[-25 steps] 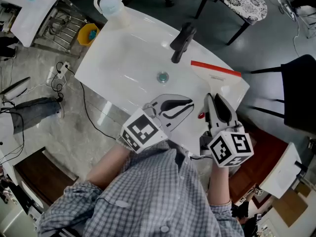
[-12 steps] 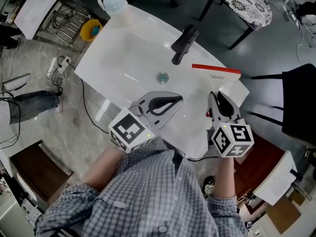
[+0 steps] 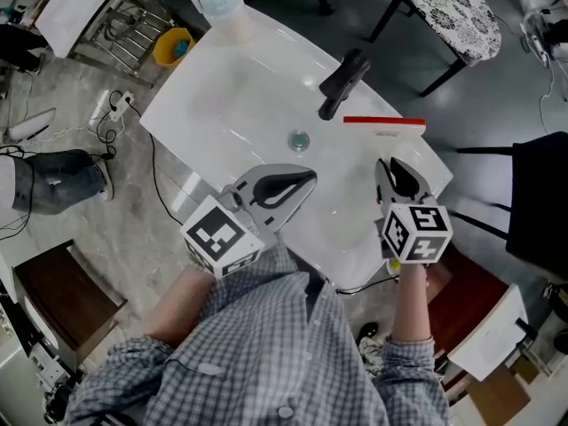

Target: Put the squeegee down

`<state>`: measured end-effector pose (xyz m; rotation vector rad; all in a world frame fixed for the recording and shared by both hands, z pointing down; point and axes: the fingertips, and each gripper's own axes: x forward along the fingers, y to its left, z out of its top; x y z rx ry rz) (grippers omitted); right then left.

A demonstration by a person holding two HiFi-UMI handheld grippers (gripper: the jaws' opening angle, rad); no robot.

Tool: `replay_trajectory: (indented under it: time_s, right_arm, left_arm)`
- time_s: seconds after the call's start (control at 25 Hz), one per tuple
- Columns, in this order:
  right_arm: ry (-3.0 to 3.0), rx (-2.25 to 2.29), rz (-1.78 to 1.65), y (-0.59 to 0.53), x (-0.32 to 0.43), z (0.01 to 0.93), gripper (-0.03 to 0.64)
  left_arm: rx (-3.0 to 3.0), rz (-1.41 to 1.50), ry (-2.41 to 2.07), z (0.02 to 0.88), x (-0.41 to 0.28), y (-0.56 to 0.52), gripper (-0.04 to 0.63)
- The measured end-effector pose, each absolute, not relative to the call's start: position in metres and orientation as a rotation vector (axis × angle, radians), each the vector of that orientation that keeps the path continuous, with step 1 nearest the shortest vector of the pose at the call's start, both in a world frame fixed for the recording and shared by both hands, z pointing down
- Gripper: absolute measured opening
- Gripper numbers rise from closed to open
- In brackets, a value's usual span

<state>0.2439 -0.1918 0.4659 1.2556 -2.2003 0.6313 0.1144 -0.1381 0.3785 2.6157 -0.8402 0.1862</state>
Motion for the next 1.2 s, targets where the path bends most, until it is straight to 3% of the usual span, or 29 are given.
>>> replay_trajectory:
  time_s: [1.2]
  right_arm:
    - [-2.128,0.719,0.521,-0.241,0.233,0.517,0.075]
  left_arm:
    - [2.545,0.187,-0.968,0.382,0.081,-0.133,0.008]
